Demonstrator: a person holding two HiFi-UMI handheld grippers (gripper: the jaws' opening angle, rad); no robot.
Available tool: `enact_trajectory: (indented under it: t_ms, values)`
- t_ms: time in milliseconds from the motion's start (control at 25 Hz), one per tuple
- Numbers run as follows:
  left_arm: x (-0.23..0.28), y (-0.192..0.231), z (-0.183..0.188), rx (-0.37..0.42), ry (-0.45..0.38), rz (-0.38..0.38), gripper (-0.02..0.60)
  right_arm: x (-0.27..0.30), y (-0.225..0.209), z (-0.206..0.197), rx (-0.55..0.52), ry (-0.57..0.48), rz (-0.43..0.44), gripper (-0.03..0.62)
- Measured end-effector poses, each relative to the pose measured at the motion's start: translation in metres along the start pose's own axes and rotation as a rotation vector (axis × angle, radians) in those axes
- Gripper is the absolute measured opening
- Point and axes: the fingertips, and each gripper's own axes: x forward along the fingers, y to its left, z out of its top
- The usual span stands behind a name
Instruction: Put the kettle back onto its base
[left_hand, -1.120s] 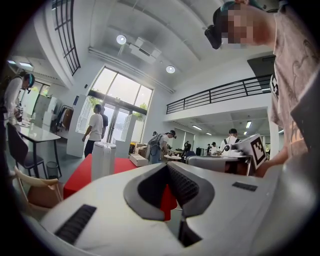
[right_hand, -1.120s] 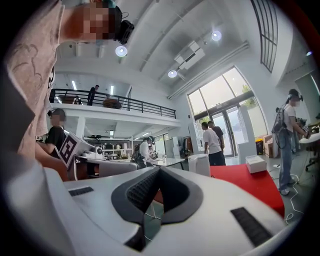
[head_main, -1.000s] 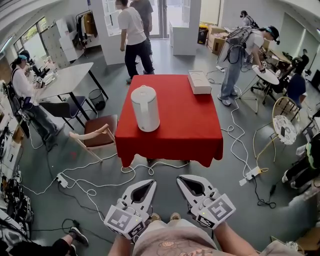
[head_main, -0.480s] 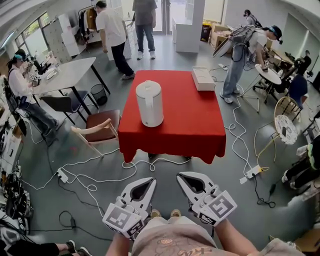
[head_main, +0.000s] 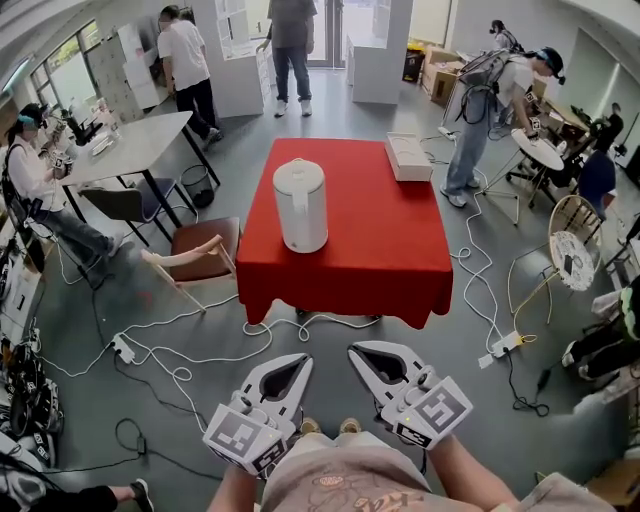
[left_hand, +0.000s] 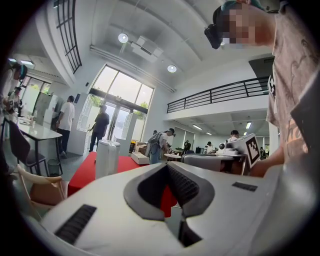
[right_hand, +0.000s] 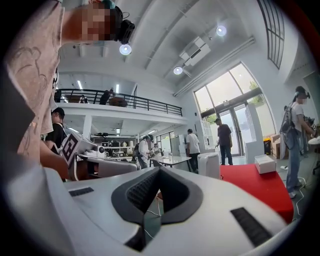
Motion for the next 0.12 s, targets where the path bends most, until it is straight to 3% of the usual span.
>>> enact_trajectory:
  t_ms: [120]
  values:
    - [0.0008, 0.0011, 0.0011, 0.001, 0.001, -0.002, -0.002, 0.0033, 0.0000, -0.0011, 0.003, 0.009, 0.010, 0.003]
